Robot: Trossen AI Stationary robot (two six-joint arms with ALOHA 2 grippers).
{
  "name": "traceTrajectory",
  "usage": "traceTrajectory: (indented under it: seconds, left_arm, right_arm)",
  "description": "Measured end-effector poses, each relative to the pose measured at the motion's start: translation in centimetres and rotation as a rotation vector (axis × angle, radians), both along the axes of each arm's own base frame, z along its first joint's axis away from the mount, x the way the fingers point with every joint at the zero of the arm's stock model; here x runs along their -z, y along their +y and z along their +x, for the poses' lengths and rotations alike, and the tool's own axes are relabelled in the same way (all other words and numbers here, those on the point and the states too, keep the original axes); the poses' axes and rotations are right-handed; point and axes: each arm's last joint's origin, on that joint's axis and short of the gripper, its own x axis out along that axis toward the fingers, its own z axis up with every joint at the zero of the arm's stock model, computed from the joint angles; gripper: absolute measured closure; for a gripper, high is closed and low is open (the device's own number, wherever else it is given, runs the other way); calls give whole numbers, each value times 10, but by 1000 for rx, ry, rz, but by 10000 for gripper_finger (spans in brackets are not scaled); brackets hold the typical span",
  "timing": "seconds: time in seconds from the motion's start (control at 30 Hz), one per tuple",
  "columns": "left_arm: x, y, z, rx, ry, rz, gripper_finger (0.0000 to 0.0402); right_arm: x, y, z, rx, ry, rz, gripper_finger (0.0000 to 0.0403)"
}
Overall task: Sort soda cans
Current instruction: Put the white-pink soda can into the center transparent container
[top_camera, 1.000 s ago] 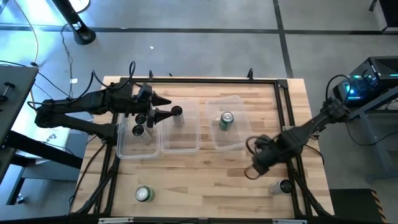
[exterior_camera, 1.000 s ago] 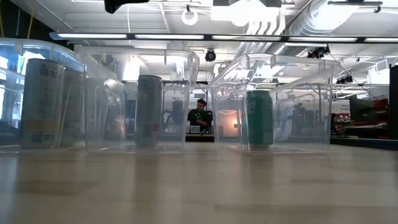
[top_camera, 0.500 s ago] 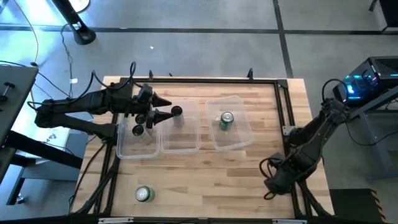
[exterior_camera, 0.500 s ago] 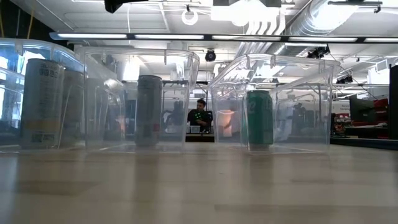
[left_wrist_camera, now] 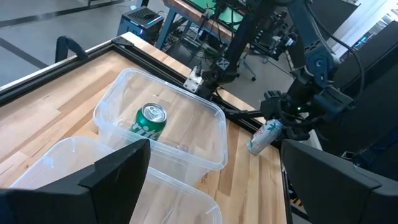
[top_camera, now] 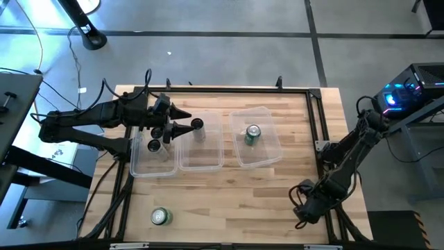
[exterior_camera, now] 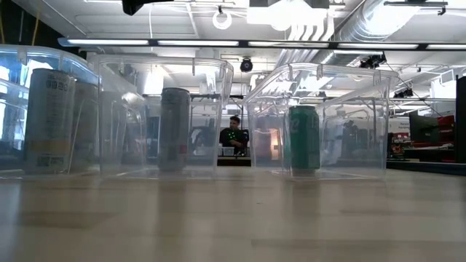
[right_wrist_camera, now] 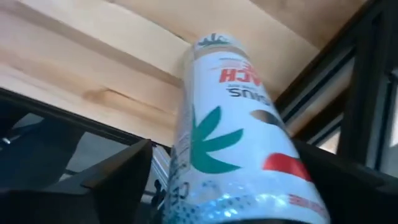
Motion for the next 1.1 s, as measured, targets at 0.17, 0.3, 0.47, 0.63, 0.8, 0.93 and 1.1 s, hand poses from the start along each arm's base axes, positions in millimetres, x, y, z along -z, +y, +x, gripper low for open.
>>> traceTrajectory:
  seconds: [0.17, 0.3, 0.47, 0.63, 0.8, 0.93, 1.1]
  left_arm:
    - [0, 0, -1, 1, -2, 5, 46]
    - [-1, 2, -1, -6, -3, 28, 46]
    - [-3, 10, -1, -51, -22, 30, 46]
    - [-4, 14, -2, -73, -35, 14, 46]
    - [-4, 14, -2, -75, -35, 6, 46]
    - [-4, 13, -2, -69, -36, -5, 46]
    - [-4, 13, -1, -47, -36, -12, 46]
  right_arm:
    - [-17, -2, 5, -42, -73, -41, 174]
    - [-57, -13, 12, -118, -173, -144, 175]
    - [-120, -40, 32, -220, -450, -317, 175]
    - [-174, -82, 62, -269, -763, -551, 175]
    - [-191, -129, 108, -388, -922, -706, 175]
    - [-179, -163, 157, -525, -964, -716, 175]
    - [-139, -199, 211, -618, -943, -593, 175]
